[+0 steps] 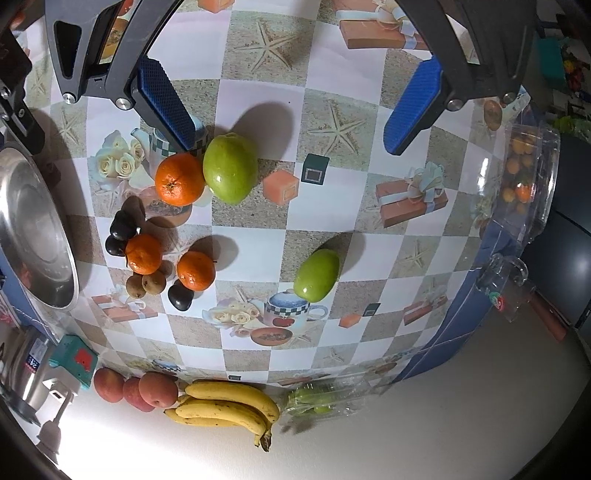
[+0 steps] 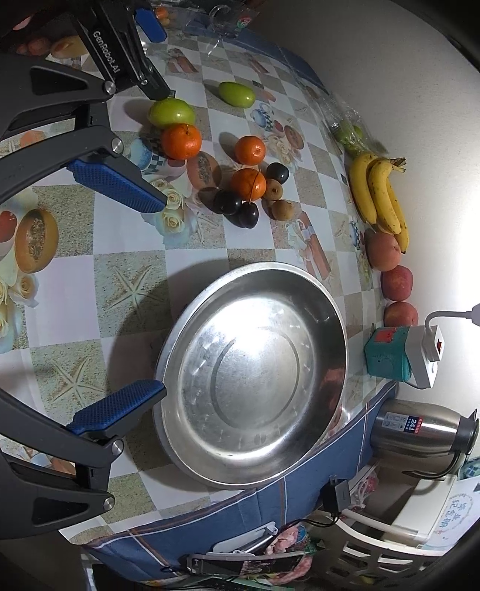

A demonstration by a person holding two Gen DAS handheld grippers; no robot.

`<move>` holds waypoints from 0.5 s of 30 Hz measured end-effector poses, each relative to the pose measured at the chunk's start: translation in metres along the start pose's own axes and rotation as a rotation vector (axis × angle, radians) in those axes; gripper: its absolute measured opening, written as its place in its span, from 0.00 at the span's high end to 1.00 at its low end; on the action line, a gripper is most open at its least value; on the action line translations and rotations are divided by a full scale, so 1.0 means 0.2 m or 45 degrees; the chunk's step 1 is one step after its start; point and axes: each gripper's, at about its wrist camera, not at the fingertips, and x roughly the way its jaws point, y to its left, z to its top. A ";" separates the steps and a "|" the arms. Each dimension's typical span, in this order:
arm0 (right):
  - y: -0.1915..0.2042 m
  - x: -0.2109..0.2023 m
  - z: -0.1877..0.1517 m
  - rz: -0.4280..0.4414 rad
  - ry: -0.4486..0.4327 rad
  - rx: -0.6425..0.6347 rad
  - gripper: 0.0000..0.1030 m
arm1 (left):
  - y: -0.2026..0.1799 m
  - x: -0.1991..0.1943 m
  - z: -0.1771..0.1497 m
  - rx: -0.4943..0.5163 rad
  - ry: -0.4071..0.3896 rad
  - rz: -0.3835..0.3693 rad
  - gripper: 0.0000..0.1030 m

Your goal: Organize fruits

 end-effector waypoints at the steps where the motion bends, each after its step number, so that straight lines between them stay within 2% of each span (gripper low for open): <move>1: 0.01 0.00 0.00 -0.003 -0.002 -0.004 0.11 | 0.00 0.00 0.00 -0.003 -0.001 0.000 0.00; 15: 0.04 0.02 0.00 -0.038 -0.004 -0.022 0.11 | 0.03 0.01 0.00 -0.026 0.007 -0.014 0.00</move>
